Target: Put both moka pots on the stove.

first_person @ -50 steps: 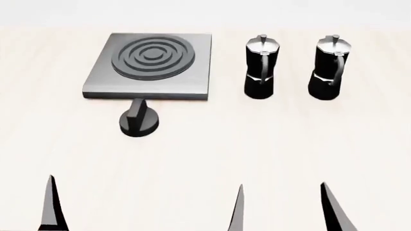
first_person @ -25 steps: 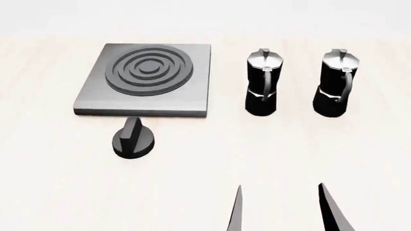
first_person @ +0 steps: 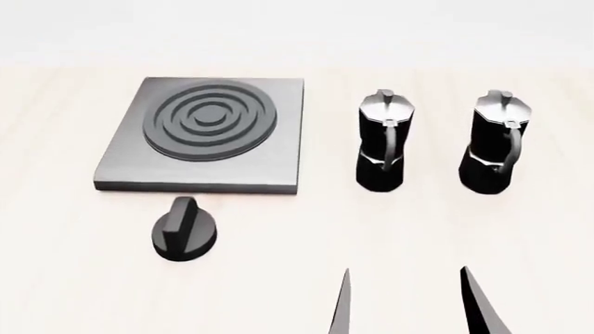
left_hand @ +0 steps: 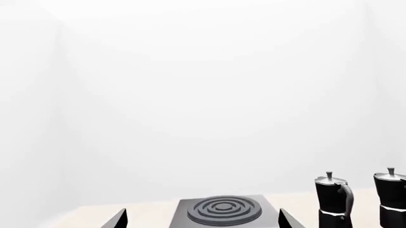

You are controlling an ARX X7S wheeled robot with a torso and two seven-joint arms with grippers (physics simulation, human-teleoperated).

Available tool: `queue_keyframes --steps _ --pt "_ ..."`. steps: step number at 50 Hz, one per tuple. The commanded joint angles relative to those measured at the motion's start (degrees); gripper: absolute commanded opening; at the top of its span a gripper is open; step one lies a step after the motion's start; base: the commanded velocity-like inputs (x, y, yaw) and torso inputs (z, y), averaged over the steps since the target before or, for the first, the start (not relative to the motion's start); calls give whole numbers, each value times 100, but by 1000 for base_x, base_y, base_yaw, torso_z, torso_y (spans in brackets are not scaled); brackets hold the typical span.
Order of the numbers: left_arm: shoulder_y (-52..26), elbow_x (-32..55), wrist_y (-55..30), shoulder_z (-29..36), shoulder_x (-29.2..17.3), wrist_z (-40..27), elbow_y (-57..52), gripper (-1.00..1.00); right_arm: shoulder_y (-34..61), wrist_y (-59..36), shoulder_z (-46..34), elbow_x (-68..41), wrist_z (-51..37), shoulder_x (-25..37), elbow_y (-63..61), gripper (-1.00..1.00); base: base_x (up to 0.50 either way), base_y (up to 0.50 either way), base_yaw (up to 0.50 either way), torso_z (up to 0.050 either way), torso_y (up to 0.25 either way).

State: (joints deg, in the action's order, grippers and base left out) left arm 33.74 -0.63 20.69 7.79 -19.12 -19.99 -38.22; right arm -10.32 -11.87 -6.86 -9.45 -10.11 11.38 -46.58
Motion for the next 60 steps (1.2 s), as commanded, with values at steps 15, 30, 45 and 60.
queue_keyframes --steps 15,30,45,60 --pt "40 -46 -77 103 -35 -55 -97 100 47 132 -85 -13 -94 79 220 100 172 0 0 0 0" --pt "-62 40 37 117 -91 -72 114 100 60 146 -134 -19 -155 130 268 100 169 0 0 0 0" --pt "-87 84 130 112 -131 -113 230 100 76 134 -197 -61 -274 238 254 100 167 0 0 0 0" --pt "-10 25 -20 172 -146 -152 -1 100 107 153 -254 -114 -374 319 269 100 166 0 0 0 0"
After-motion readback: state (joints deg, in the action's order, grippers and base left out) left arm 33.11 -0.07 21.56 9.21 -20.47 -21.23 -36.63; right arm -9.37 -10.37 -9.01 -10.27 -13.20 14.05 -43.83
